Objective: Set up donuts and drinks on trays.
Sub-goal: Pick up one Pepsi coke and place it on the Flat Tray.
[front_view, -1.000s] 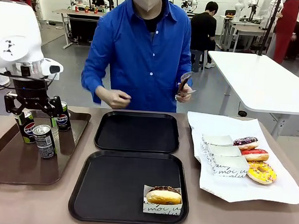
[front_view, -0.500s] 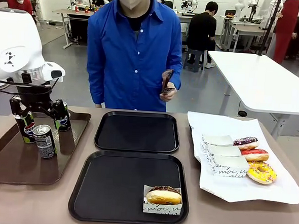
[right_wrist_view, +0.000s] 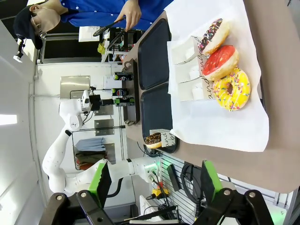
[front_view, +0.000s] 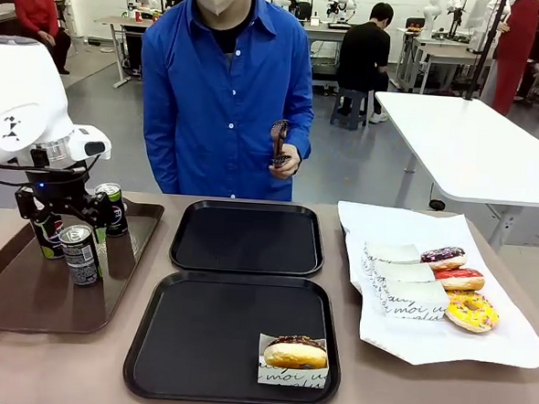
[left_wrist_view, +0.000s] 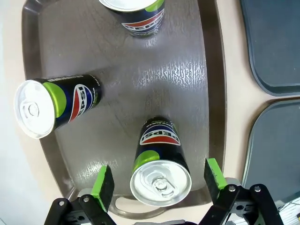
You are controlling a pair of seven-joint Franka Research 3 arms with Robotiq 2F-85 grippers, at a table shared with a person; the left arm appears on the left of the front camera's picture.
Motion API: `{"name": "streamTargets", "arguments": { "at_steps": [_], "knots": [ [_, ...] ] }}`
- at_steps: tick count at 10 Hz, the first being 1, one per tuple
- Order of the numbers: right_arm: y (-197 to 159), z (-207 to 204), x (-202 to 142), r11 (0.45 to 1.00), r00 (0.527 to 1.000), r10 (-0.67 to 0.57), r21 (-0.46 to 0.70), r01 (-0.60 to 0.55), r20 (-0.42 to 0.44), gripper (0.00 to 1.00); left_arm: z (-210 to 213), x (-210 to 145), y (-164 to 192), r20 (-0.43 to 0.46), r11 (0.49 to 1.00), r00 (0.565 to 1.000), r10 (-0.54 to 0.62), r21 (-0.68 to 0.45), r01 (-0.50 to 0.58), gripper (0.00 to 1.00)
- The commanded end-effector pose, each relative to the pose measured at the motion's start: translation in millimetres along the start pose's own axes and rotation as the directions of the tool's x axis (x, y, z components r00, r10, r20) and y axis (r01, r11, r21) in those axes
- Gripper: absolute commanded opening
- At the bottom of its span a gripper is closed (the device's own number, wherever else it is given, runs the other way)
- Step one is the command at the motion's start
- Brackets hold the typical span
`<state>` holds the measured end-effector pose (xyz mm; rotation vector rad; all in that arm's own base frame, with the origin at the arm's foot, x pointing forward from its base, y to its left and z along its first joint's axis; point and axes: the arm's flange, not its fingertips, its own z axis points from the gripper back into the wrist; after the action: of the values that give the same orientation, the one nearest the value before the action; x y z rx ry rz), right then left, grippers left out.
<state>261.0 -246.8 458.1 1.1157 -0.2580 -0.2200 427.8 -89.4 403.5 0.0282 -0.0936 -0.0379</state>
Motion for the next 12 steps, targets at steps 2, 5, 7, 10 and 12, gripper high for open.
{"name": "streamTargets", "arguments": {
  "at_steps": [2,5,7,10,12],
  "knots": [
    [-1.5,0.8,-1.5,1.0,1.0,0.004,0.0,-0.004,-0.012,1.0,-13.3,0.5,-3.1,-0.003,0.999,1.0,-0.011,-0.03,0.011,1.0],
    [-1.5,0.8,-1.5,1.0,1.0,0.004,0.0,-0.004,-0.012,1.0,-21.4,-0.7,-4.3,-0.038,1.0,0.999,-0.009,-0.024,0.008,1.0],
    [-1.5,0.8,-1.5,1.0,1.0,0.004,0.0,-0.004,-0.012,1.0,-24.5,-1.8,0.8,-0.031,0.999,1.0,0.007,-0.034,-0.008,1.0],
    [-1.5,0.8,-1.5,1.0,1.0,0.004,0.0,-0.004,-0.012,1.0,-21.3,0.5,2.0,-0.043,0.999,0.999,-0.011,-0.043,0.009,0.5],
    [-1.5,0.8,-1.5,1.0,1.0,0.004,0.0,-0.004,-0.012,1.0,-17.7,-1.2,2.4,-0.066,0.999,0.998,-0.001,-0.052,-0.002,0.0]
  ]
}}
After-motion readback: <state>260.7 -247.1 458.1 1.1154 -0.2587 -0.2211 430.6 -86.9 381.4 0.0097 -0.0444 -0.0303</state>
